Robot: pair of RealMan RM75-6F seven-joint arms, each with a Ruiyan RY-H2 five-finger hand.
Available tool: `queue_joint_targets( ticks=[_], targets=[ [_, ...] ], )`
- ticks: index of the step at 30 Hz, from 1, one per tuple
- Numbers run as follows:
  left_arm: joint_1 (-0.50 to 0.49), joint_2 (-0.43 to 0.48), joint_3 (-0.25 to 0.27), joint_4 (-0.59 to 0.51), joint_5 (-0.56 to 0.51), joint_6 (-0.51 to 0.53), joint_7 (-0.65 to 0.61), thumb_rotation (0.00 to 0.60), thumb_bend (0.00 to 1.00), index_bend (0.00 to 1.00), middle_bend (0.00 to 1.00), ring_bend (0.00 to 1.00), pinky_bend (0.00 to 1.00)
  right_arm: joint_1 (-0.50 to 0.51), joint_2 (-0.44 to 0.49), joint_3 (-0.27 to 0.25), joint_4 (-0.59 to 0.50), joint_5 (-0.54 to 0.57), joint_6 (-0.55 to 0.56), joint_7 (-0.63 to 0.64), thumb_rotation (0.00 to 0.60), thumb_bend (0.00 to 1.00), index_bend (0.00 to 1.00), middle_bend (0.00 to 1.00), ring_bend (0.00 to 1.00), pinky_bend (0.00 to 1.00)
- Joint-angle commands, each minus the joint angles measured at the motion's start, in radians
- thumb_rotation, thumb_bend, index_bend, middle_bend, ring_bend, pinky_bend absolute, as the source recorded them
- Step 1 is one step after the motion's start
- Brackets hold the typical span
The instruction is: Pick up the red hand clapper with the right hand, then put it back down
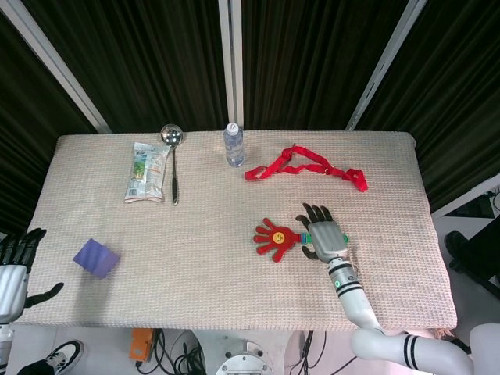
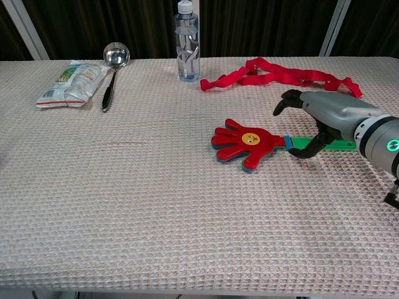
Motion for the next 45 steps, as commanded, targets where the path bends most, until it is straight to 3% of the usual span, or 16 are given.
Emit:
queue_joint_targets(
  ticks=[1, 33, 41, 45],
  targets=[
    [0.001, 0.001, 0.000, -0.001, 0.000, 0.001, -0.001, 0.600, 0.09, 0.08, 0.07, 0.00, 0.04, 0.009, -0.018, -0.001, 0.012, 0.006, 0.012, -0.009, 0.600, 0.22, 0.32, 0.01, 0.00, 0.00],
    [-0.003, 0.004, 0.003, 0.008, 0.000, -0.009, -0.010, 0.600, 0.09, 0.08, 0.07, 0.00, 0.04, 0.061, -0.087, -0.014, 0.095, 0.057, 0.011, -0.021, 0.600, 0.30, 0.41, 0.04, 0.00, 0.00],
    [-0.002, 0.004, 0.003, 0.010, 0.001, -0.007, -0.014, 0.600, 0.09, 0.08, 0.07, 0.00, 0.04, 0.054, -0.099, -0.022, 0.111, 0.014, 0.043, 0.008, 0.600, 0.31, 0.57, 0.10, 0.00, 0.00],
    [-0.001, 0.004, 0.004, 0.011, 0.000, -0.007, -0.015, 0.600, 0.09, 0.08, 0.07, 0.00, 0.04, 0.041, -0.100, -0.024, 0.116, -0.051, 0.059, 0.094, 0.600, 0.33, 0.75, 0.19, 0.00, 0.00]
  ],
)
